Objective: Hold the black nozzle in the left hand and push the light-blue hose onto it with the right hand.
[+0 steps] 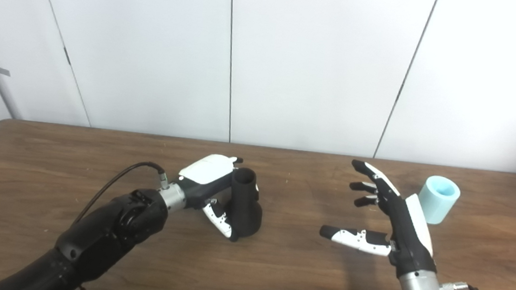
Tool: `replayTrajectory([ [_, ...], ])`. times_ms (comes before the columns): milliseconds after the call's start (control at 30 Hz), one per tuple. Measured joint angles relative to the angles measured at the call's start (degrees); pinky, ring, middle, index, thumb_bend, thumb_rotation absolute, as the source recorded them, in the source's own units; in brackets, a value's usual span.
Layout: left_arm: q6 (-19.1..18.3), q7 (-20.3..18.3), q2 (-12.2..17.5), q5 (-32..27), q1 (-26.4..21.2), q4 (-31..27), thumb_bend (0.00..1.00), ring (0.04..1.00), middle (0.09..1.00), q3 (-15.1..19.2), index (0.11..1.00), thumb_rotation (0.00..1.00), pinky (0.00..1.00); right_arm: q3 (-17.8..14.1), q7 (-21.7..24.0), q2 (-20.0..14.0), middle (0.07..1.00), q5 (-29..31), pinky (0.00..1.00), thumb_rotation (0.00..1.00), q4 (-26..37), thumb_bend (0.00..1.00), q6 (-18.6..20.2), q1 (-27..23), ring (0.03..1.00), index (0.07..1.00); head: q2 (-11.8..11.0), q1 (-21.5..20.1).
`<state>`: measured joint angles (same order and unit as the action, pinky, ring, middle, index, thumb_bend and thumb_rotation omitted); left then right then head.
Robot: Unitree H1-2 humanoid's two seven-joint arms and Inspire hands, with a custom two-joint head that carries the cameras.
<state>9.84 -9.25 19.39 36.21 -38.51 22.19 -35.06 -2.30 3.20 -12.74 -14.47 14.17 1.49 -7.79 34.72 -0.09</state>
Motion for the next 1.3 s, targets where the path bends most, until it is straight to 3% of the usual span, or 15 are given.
replayTrajectory([
  [233, -0.1, 0.4, 0.0, 1.2, -0.3, 0.0, 0.53, 0.657, 0.490, -0.7, 0.482, 0.00, 1.00, -0.2, 0.1, -0.1, 0.845, 0.3, 0.58, 0.28, 0.2, 0.71, 0.1, 0.0, 0.733, 0.840, -0.3, -1.6],
  [433, -0.9, 0.4, 0.1, 1.5, -0.3, -0.5, 0.53, 0.661, 0.486, -1.1, 0.486, 0.00, 1.00, -4.7, 1.2, -3.6, 0.758, 4.1, 0.49, 0.23, 2.6, 0.71, 0.9, -1.7, 0.674, 0.837, -1.2, -5.0],
  [500, -1.0, 0.4, 0.1, 1.5, -0.3, -0.7, 0.53, 0.664, 0.490, -1.1, 0.484, 0.00, 1.00, -5.3, 1.2, -6.6, 0.751, 2.5, 0.47, 0.21, 2.5, 0.72, 1.0, -3.3, 0.660, 0.832, -1.8, -8.3],
  [567, -1.0, 0.4, 0.2, 1.5, -0.3, -0.7, 0.53, 0.660, 0.492, -1.1, 0.481, 0.00, 1.00, -5.3, 2.7, -11.0, 0.755, -1.0, 0.53, 0.19, 2.6, 0.78, 2.8, -5.4, 0.674, 0.819, -2.8, -11.1],
  [733, 0.0, 2.0, 0.4, 1.5, 0.3, -0.7, 0.53, 0.646, 0.496, -1.1, 0.478, 0.00, 1.00, -5.0, 9.4, -23.0, 0.792, -7.7, 0.68, 0.18, 3.3, 0.84, 14.6, -12.5, 0.760, 0.809, -4.3, -14.4],
  [767, 0.3, 2.4, 0.5, 1.5, 0.4, -0.6, 0.53, 0.649, 0.496, -1.0, 0.477, 0.00, 1.00, -4.7, 10.3, -24.4, 0.816, -8.7, 0.69, 0.19, 3.4, 0.85, 16.4, -13.6, 0.778, 0.818, -5.4, -17.3],
  [900, 1.9, 4.1, 0.7, 1.5, 0.6, 0.6, 0.53, 0.650, 0.496, -0.9, 0.477, 0.00, 1.00, -1.7, 15.0, -28.1, 0.834, -11.2, 0.68, 0.18, 2.9, 0.85, 22.6, -17.7, 0.786, 0.832, -5.9, -18.9],
  [1000, 3.1, 4.7, 0.7, 1.0, 0.4, 2.2, 0.52, 0.650, 0.504, -0.6, 0.472, 0.00, 1.00, 1.2, 17.5, -29.4, 0.846, -11.3, 0.67, 0.20, -3.7, 0.86, 22.5, -21.0, 0.798, 0.844, -7.7, -22.7],
  [1167, 5.2, 6.0, 1.0, 0.6, 0.7, 3.1, 0.52, 0.638, 0.510, -0.2, 0.468, 0.00, 1.00, 4.7, 19.0, -31.6, 0.856, -12.8, 0.70, 0.19, -15.2, 0.88, 22.3, -26.6, 0.825, 0.852, -8.3, -23.7],
  [1300, 6.4, 6.9, 1.1, 0.2, 0.8, 4.0, 0.53, 0.630, 0.494, -0.1, 0.479, 0.00, 1.00, 7.2, 19.0, -31.8, 0.866, -15.4, 0.69, 0.18, -18.1, 0.91, 22.5, -29.5, 0.853, 0.848, -9.0, -24.6],
])
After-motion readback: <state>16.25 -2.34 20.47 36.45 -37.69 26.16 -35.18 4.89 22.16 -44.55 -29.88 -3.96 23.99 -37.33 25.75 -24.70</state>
